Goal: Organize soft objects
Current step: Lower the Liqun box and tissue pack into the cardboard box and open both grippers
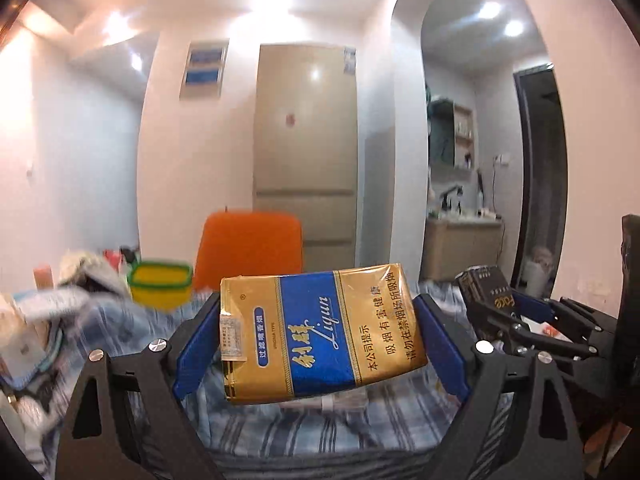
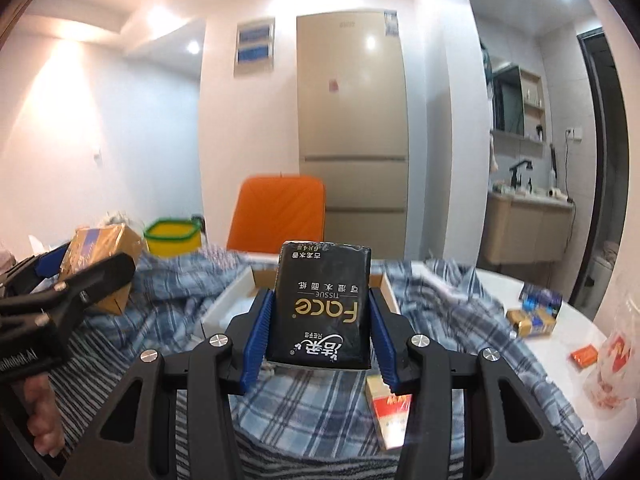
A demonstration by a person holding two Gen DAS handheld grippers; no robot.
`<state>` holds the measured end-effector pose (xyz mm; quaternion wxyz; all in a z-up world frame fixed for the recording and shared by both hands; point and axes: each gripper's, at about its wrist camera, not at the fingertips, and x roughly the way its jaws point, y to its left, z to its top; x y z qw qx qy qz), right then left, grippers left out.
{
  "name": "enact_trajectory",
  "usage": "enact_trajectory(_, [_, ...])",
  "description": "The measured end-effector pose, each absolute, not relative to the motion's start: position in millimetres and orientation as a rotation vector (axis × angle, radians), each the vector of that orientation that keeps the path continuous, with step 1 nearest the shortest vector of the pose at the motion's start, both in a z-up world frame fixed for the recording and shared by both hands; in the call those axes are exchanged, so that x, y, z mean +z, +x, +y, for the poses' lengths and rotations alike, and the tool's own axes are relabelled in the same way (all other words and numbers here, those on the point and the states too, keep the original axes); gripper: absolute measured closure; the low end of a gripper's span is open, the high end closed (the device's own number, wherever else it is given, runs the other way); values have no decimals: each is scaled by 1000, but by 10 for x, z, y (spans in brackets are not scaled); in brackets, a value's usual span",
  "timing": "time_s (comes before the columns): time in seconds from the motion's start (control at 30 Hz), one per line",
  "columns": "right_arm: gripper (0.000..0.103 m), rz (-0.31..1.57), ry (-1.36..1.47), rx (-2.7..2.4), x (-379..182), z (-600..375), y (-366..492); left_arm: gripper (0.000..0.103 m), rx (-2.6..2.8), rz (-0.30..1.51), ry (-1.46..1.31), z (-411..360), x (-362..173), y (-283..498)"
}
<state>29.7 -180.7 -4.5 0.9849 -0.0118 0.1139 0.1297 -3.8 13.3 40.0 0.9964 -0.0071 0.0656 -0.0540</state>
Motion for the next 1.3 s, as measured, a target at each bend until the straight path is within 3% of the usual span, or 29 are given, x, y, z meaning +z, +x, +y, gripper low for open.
enact_trajectory(0.43, [54,95,-29,175,790,-1908,781,12,-148,1,-32,6,964,515])
enact_trajectory(0.67, [54,189,20,206,890,-1955,1396,12,-126,-62,-50,-22,1036,818])
enact_trajectory(1.0, [54,272,-51,165,536,-1853,1977,12,-129,-31,-31,-4,637,1070])
enact_trajectory(1.3, [55,521,-104,193,-170,-1810,2424,12,-135,104,-28,44,326,1375])
